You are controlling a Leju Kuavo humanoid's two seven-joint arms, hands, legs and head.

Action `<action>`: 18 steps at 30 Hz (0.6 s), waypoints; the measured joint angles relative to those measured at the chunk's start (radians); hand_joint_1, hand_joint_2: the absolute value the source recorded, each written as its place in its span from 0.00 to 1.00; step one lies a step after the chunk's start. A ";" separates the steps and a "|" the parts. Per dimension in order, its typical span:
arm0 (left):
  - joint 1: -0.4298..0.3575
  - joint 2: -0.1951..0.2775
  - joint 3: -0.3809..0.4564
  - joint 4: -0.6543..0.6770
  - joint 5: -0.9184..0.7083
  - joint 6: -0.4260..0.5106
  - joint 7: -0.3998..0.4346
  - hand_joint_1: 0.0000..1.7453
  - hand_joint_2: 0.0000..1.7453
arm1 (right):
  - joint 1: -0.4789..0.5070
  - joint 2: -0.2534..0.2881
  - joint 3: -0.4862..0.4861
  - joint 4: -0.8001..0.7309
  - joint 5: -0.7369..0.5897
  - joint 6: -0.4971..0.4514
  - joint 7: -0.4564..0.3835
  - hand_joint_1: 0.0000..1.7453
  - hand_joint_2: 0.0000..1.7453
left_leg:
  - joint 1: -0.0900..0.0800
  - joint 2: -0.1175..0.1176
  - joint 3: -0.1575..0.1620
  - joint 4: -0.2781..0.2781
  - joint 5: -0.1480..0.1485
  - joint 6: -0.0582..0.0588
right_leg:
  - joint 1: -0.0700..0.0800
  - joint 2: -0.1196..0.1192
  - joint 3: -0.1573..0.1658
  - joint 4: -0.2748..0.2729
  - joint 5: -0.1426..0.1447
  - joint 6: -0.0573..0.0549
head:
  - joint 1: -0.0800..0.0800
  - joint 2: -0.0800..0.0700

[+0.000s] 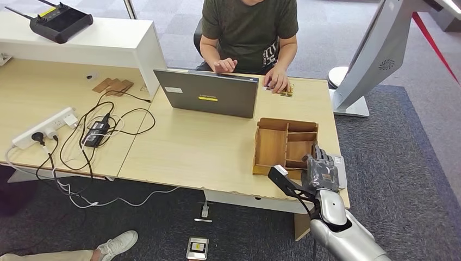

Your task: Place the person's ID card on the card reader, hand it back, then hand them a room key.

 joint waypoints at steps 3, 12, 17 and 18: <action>0.000 0.000 0.000 0.000 0.000 0.000 0.000 0.00 1.00 | -0.005 0.001 0.004 0.008 -0.002 0.002 0.001 1.00 1.00 | 0.000 0.000 0.000 0.000 0.000 0.000 | 0.000 0.000 0.000 0.000 0.000 0.000 | 0.000 0.000; 0.001 0.002 0.000 0.000 0.002 0.000 0.000 0.00 1.00 | -0.008 0.001 0.013 0.002 0.048 -0.006 0.019 0.97 1.00 | 0.000 0.000 0.000 0.000 0.000 0.000 | 0.000 0.000 0.000 0.000 0.000 0.000 | 0.000 0.000; 0.002 0.002 0.000 0.000 0.003 0.000 0.000 0.00 1.00 | -0.008 0.000 0.013 -0.005 0.053 -0.006 0.022 0.97 1.00 | 0.000 0.000 0.000 0.000 0.000 0.000 | 0.000 0.000 0.000 0.000 0.000 0.000 | 0.000 0.000; 0.002 0.002 0.000 0.000 0.003 0.000 0.000 0.00 1.00 | -0.008 0.000 0.013 -0.005 0.053 -0.006 0.022 0.97 1.00 | 0.000 0.000 0.000 0.000 0.000 0.000 | 0.000 0.000 0.000 0.000 0.000 0.000 | 0.000 0.000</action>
